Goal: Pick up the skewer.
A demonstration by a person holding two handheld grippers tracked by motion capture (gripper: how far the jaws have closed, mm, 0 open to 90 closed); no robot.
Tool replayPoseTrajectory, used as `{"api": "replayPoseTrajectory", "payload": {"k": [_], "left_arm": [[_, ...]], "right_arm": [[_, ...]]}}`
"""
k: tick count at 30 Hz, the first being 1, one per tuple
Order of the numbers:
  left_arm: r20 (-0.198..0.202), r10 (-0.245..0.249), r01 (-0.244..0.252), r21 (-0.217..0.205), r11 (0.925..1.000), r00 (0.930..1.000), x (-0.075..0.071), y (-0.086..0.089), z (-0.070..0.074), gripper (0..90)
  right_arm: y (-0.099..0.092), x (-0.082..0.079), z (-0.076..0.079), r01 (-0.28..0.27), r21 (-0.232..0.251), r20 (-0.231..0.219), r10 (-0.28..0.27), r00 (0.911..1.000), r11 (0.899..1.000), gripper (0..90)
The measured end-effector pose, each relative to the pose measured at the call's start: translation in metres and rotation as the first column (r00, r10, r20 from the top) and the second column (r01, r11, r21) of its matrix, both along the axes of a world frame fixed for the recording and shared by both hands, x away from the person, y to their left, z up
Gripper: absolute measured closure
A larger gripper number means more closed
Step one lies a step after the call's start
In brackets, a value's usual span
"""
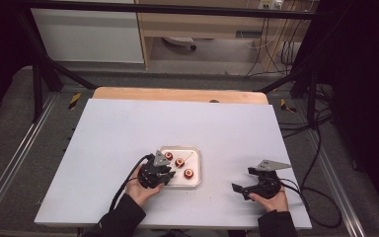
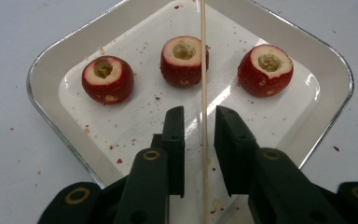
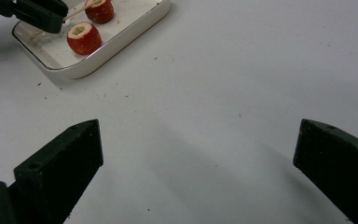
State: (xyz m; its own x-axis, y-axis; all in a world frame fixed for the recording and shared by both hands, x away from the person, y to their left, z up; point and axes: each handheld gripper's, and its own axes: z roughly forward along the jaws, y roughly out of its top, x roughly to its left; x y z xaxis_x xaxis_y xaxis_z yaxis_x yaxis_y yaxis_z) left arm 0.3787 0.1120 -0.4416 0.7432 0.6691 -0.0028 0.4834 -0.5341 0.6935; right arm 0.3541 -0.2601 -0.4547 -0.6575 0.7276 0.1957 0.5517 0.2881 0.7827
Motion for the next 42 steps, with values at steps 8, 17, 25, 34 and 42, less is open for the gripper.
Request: {"api": "replayPoseTrajectory", "payload": {"k": [8, 17, 25, 34, 42], "left_arm": [[0.002, 0.002, -0.002, -0.003, 1.0000, 1.0000, -0.001, -0.001, -0.003, 83.9], [0.011, -0.001, 0.001, -0.025, 0.9997, 0.9999, -0.002, 0.001, -0.003, 87.7], [0.023, -0.025, 0.027, -0.058, 0.9980, 0.9994, -0.007, 0.005, 0.004, 87.9], [0.025, -0.048, 0.050, -0.072, 0.9961, 0.9985, -0.011, 0.007, 0.012, 88.0], [0.020, -0.089, 0.090, -0.050, 0.9946, 0.9958, -0.014, 0.004, 0.016, 87.9]], "right_arm": [[0.000, 0.000, 0.000, -0.002, -0.003, -0.007, 0.002, 1.0000, 1.000, 1.9], [0.000, 0.000, 0.000, -0.002, -0.002, -0.001, 0.002, 1.0000, 1.000, 1.9], [0.000, -0.001, 0.002, 0.000, -0.005, 0.005, 0.000, 1.0000, 1.000, 1.9], [0.007, -0.002, 0.007, -0.020, -0.016, 0.020, 0.020, 0.9996, 1.000, 1.1], [0.018, -0.003, 0.010, -0.041, -0.071, 0.046, 0.044, 0.9980, 0.997, 1.3]]}}
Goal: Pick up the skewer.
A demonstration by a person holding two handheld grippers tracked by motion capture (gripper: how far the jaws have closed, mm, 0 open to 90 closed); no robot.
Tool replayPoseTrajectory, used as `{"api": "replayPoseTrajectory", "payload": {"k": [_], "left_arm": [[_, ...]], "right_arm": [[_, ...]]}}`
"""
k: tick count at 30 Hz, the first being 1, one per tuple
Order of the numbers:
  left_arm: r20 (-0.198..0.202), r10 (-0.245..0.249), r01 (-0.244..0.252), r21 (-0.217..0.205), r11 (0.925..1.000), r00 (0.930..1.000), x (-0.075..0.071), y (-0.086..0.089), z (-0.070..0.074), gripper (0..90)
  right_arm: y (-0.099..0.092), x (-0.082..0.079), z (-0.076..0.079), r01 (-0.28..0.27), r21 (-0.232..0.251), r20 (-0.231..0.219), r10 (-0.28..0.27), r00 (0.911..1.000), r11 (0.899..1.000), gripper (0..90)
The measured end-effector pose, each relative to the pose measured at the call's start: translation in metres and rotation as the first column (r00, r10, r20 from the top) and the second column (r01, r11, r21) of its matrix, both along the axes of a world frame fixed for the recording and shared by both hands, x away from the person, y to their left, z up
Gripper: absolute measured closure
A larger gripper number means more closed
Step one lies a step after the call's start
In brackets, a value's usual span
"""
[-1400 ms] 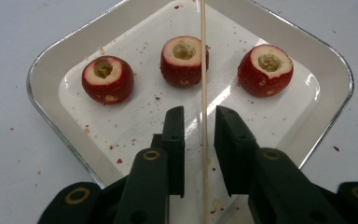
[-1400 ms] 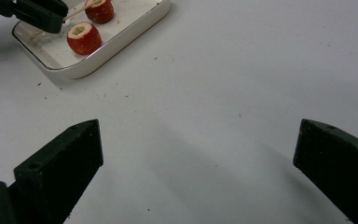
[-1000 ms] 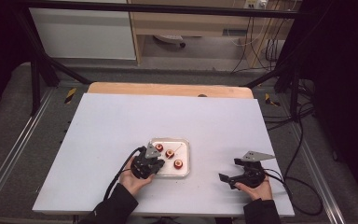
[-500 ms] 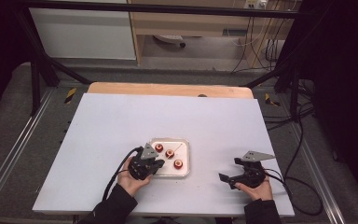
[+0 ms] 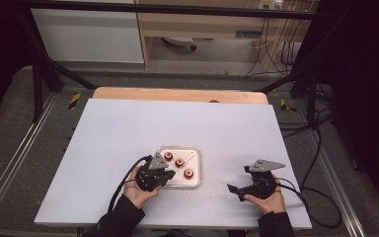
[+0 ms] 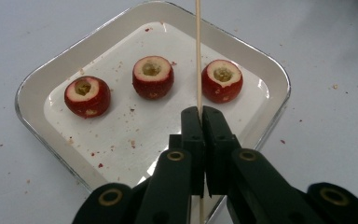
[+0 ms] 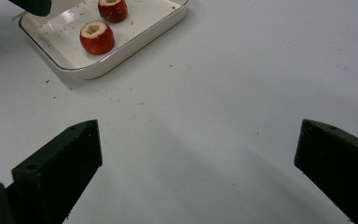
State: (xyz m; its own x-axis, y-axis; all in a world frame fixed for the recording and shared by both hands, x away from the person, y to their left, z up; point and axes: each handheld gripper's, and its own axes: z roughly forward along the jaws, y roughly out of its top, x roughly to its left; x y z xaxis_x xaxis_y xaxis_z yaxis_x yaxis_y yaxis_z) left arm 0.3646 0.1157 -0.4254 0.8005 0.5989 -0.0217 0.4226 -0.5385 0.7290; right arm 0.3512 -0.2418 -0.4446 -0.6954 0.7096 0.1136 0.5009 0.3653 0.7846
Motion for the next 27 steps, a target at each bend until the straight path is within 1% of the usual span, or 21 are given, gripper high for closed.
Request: {"api": "replayPoseTrajectory", "payload": {"k": [1, 2, 4, 5, 6, 7, 8, 9, 12, 13, 15, 17, 19, 21, 23, 25, 27], "left_arm": [[-0.001, -0.008, 0.008, 0.008, 0.9999, 1.0000, 0.000, -0.001, 0.001, 87.9], [-0.002, -0.012, 0.012, 0.010, 0.9999, 0.9999, 0.000, -0.001, 0.001, 87.9], [-0.010, -0.026, 0.026, 0.020, 0.9995, 0.9996, -0.001, -0.003, 0.001, 88.0], [-0.010, -0.026, 0.026, 0.020, 0.9995, 0.9996, -0.001, -0.003, 0.001, 88.0], [-0.010, -0.029, 0.029, 0.024, 0.9993, 0.9995, -0.001, -0.003, 0.001, 88.0], [-0.014, -0.034, 0.035, 0.031, 0.9989, 0.9993, -0.001, -0.004, 0.002, 87.9], [-0.017, -0.038, 0.038, 0.034, 0.9987, 0.9992, -0.001, -0.004, 0.002, 87.9], [-0.019, -0.050, 0.051, 0.042, 0.9978, 0.9986, -0.001, -0.006, 0.002, 87.9], [-0.022, -0.056, 0.057, 0.046, 0.9973, 0.9982, -0.001, -0.007, 0.003, 87.9], [-0.026, -0.066, 0.068, 0.056, 0.9961, 0.9975, -0.001, -0.008, 0.004, 88.0], [-0.026, -0.069, 0.070, 0.058, 0.9959, 0.9973, -0.001, -0.009, 0.004, 88.0], [-0.028, -0.081, 0.082, 0.069, 0.9942, 0.9964, -0.001, -0.011, 0.006, 87.9], [-0.029, -0.085, 0.087, 0.076, 0.9932, 0.9959, -0.001, -0.013, 0.007, 88.0], [-0.028, -0.092, 0.094, 0.081, 0.9922, 0.9953, -0.001, -0.016, 0.009, 88.0], [-0.029, -0.102, 0.105, 0.093, 0.9901, 0.9943, -0.001, -0.020, 0.012, 88.0], [-0.026, -0.105, 0.107, 0.095, 0.9897, 0.9942, -0.001, -0.022, 0.012, 88.0], [-0.031, -0.118, 0.121, 0.112, 0.9863, 0.9925, 0.000, -0.025, 0.014, 88.0]], "right_arm": [[0.005, 0.000, 0.002, -0.011, -0.020, 0.014, 0.011, 0.9998, 1.000, 1.4], [0.005, 0.000, 0.002, -0.011, -0.020, 0.014, 0.011, 0.9998, 1.000, 1.4], [0.012, -0.001, 0.005, -0.032, -0.055, 0.035, 0.034, 0.9988, 0.998, 1.9], [0.012, -0.001, 0.005, -0.032, -0.055, 0.035, 0.034, 0.9988, 0.998, 1.9], [0.019, -0.001, 0.007, -0.049, -0.080, 0.051, 0.054, 0.9972, 0.996, 2.1], [0.022, -0.002, 0.008, -0.059, -0.093, 0.058, 0.064, 0.9962, 0.994, 2.3], [0.022, -0.002, 0.008, -0.059, -0.093, 0.058, 0.064, 0.9962, 0.994, 2.3], [0.028, -0.002, 0.010, -0.075, -0.119, 0.072, 0.084, 0.9938, 0.990, 2.5], [0.038, -0.003, 0.012, -0.103, -0.154, 0.087, 0.118, 0.9892, 0.983, 2.8], [0.041, -0.004, 0.013, -0.110, -0.169, 0.098, 0.128, 0.9870, 0.979, 3.0], [0.046, -0.005, 0.015, -0.123, -0.195, 0.113, 0.147, 0.9826, 0.973, 3.3], [0.051, -0.006, 0.018, -0.137, -0.214, 0.129, 0.167, 0.9775, 0.967, 3.4], [0.055, -0.008, 0.019, -0.140, -0.244, 0.149, 0.180, 0.9724, 0.960, 4.0], [0.060, -0.009, 0.021, -0.155, -0.269, 0.148, 0.200, 0.9685, 0.951, 4.3], [0.063, -0.010, 0.022, -0.154, -0.299, 0.167, 0.211, 0.9632, 0.942, 5.4], [0.066, -0.010, 0.023, -0.166, -0.322, 0.180, 0.233, 0.9557, 0.932, 6.0], [0.069, -0.011, 0.024, -0.178, -0.344, 0.186, 0.252, 0.9497, 0.922, 6.6]]}}
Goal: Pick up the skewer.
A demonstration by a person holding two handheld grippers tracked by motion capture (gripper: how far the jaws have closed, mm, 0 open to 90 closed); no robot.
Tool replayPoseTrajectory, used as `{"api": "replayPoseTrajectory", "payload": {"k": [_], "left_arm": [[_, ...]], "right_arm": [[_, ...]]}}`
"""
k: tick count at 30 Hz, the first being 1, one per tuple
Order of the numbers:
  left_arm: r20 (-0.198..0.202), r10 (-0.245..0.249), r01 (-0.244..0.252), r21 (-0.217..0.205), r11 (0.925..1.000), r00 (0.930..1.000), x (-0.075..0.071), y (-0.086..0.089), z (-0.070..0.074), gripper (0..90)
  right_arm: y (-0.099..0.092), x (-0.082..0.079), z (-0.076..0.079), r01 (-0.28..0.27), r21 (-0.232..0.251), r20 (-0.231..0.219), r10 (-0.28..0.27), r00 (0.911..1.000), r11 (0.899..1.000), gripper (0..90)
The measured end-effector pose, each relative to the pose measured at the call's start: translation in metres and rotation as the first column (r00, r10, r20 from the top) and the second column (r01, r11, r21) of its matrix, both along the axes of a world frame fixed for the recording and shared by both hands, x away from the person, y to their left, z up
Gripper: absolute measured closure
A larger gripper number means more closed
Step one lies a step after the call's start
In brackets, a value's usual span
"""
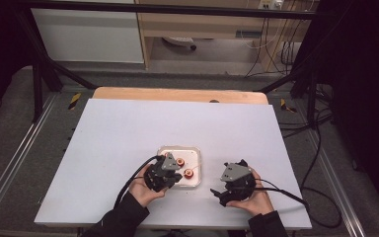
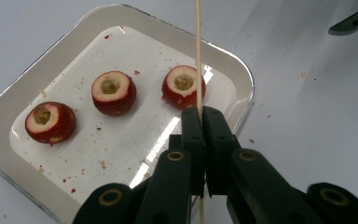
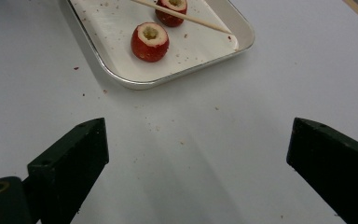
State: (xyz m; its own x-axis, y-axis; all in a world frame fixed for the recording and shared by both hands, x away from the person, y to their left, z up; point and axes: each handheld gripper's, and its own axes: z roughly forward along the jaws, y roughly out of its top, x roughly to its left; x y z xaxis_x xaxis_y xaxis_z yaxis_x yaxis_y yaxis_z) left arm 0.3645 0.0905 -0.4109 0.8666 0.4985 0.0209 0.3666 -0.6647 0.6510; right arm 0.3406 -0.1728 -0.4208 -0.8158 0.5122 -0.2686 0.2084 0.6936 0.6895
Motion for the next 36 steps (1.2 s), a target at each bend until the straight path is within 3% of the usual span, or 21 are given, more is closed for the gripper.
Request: {"api": "replayPoseTrajectory", "payload": {"k": [13, 19, 21, 22, 24, 27, 32, 33, 35, 36], "left_arm": [[-0.020, -0.048, 0.049, 0.060, 0.9970, 0.9987, 0.004, -0.025, 0.006, 88.0], [-0.027, -0.068, 0.070, 0.084, 0.9940, 0.9973, 0.005, -0.035, 0.006, 88.0], [-0.029, -0.074, 0.076, 0.086, 0.9934, 0.9968, 0.004, -0.039, 0.007, 88.0], [-0.033, -0.083, 0.085, 0.088, 0.9924, 0.9960, 0.003, -0.043, 0.007, 88.0], [-0.035, -0.090, 0.093, 0.090, 0.9916, 0.9953, 0.002, -0.047, 0.007, 88.0], [-0.038, -0.101, 0.104, 0.099, 0.9897, 0.9942, 0.002, -0.051, 0.007, 88.0], [-0.051, -0.116, 0.121, 0.104, 0.9873, 0.9920, 0.001, -0.059, 0.007, 88.0], [-0.052, -0.118, 0.123, 0.106, 0.9867, 0.9917, 0.001, -0.060, 0.007, 88.0], [-0.056, -0.129, 0.135, 0.119, 0.9836, 0.9900, 0.001, -0.063, 0.007, 88.0], [-0.057, -0.131, 0.137, 0.114, 0.9840, 0.9898, 0.000, -0.064, 0.006, 88.0]], "right_arm": [[0.012, -0.003, 0.006, -0.064, -0.118, 0.097, 0.076, 0.9924, 0.991, 14.2], [0.018, -0.005, 0.005, -0.122, -0.196, 0.162, 0.155, 0.9744, 0.973, 23.8], [0.019, -0.005, 0.005, -0.129, -0.202, 0.168, 0.164, 0.9719, 0.971, 24.9], [0.021, -0.005, 0.005, -0.157, -0.229, 0.185, 0.201, 0.9620, 0.961, 28.9], [0.023, -0.005, 0.004, -0.183, -0.257, 0.201, 0.238, 0.9504, 0.949, 32.2], [0.025, -0.005, 0.003, -0.206, -0.294, 0.213, 0.274, 0.9377, 0.933, 37.8], [0.025, -0.004, -0.001, -0.256, -0.386, 0.220, 0.359, 0.9071, 0.886, 47.7], [0.026, -0.005, -0.002, -0.262, -0.395, 0.219, 0.367, 0.9038, 0.880, 50.0], [0.026, -0.004, -0.003, -0.275, -0.434, 0.225, 0.399, 0.8890, 0.858, 53.4], [0.026, -0.005, -0.004, -0.277, -0.441, 0.222, 0.403, 0.8880, 0.854, 55.1]]}}
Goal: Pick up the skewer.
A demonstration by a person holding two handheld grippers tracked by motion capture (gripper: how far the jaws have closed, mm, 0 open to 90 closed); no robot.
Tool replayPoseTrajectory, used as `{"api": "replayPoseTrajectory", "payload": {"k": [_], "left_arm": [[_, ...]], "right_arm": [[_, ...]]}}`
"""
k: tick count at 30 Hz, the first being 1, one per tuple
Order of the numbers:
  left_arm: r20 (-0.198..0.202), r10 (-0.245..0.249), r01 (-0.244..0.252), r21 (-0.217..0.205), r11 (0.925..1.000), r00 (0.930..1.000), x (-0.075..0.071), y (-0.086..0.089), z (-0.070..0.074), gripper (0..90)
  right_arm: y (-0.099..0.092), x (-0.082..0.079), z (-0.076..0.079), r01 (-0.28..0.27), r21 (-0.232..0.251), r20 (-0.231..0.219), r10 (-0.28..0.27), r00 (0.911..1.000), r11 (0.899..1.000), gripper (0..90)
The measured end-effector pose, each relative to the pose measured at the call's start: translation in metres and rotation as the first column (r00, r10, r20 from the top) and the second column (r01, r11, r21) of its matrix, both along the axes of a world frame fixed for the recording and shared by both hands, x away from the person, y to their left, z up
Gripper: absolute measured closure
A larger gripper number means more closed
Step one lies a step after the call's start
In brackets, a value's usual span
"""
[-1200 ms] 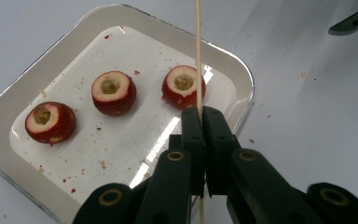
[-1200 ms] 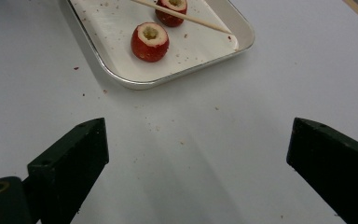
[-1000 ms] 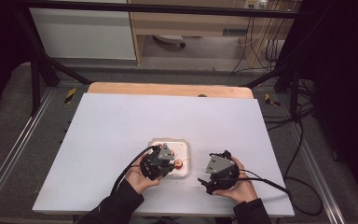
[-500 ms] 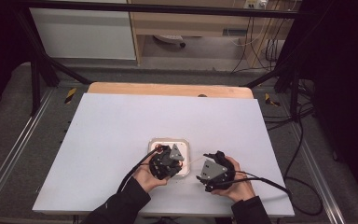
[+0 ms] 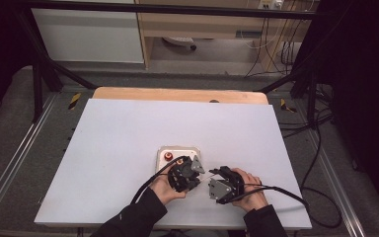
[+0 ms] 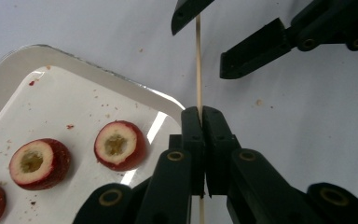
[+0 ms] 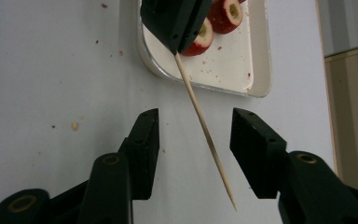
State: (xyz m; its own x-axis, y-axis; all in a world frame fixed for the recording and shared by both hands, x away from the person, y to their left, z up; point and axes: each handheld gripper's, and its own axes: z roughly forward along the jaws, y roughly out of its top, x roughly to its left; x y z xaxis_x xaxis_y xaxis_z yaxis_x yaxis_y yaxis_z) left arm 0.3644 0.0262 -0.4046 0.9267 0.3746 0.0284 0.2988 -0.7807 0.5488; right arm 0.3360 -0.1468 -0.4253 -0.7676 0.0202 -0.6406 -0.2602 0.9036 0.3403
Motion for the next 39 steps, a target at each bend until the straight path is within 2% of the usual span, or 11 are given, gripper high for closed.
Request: {"api": "replayPoseTrajectory", "payload": {"k": [8, 14, 21, 28, 29, 30, 32, 35, 37, 39], "left_arm": [[-0.002, -0.031, 0.031, 0.031, 0.9990, 0.9995, -0.003, -0.008, -0.002, 88.0], [-0.003, -0.043, 0.043, 0.043, 0.9982, 0.9991, -0.004, -0.010, -0.003, 88.0], [-0.005, -0.046, 0.047, 0.047, 0.9978, 0.9989, -0.005, -0.011, -0.004, 88.0], [0.004, -0.051, 0.051, 0.038, 0.9980, 0.9987, -0.005, -0.010, -0.004, 87.4], [-0.005, -0.052, 0.053, 0.041, 0.9978, 0.9986, -0.004, -0.009, -0.004, 85.6], [-0.014, -0.050, 0.051, 0.046, 0.9976, 0.9987, -0.003, -0.008, -0.003, 81.5], [-0.009, -0.044, 0.044, 0.049, 0.9978, 0.9990, -0.003, -0.006, -0.002, 79.5], [-0.027, -0.034, 0.035, 0.058, 0.9977, 0.9991, -0.001, -0.002, 0.000, 78.9], [-0.055, -0.033, 0.037, 0.072, 0.9967, 0.9979, 0.000, 0.001, 0.001, 80.4], [-0.067, -0.032, 0.038, 0.086, 0.9956, 0.9972, 0.001, 0.002, 0.000, 82.7]], "right_arm": [[0.001, -0.002, -0.006, -0.078, -0.104, 0.034, 0.082, 0.9961, 0.992, 71.9], [0.000, -0.003, -0.008, -0.108, -0.156, 0.065, 0.120, 0.9907, 0.982, 79.0], [0.001, -0.004, -0.010, -0.131, -0.204, 0.080, 0.150, 0.9855, 0.970, 87.7], [0.001, -0.005, -0.009, -0.144, -0.234, 0.101, 0.172, 0.9799, 0.962, 89.1], [0.000, -0.005, -0.009, -0.138, -0.231, 0.102, 0.165, 0.9810, 0.963, 89.0], [0.000, -0.005, -0.008, -0.143, -0.240, 0.114, 0.174, 0.9782, 0.960, 89.0], [-0.001, -0.006, -0.007, -0.130, -0.245, 0.120, 0.163, 0.9793, 0.961, 89.0], [0.000, -0.006, -0.007, -0.134, -0.266, 0.142, 0.176, 0.9740, 0.955, 89.0], [0.002, -0.005, -0.006, -0.144, -0.282, 0.149, 0.192, 0.9701, 0.949, 89.0], [0.004, -0.007, -0.005, -0.132, -0.293, 0.152, 0.182, 0.9715, 0.947, 88.9]]}}
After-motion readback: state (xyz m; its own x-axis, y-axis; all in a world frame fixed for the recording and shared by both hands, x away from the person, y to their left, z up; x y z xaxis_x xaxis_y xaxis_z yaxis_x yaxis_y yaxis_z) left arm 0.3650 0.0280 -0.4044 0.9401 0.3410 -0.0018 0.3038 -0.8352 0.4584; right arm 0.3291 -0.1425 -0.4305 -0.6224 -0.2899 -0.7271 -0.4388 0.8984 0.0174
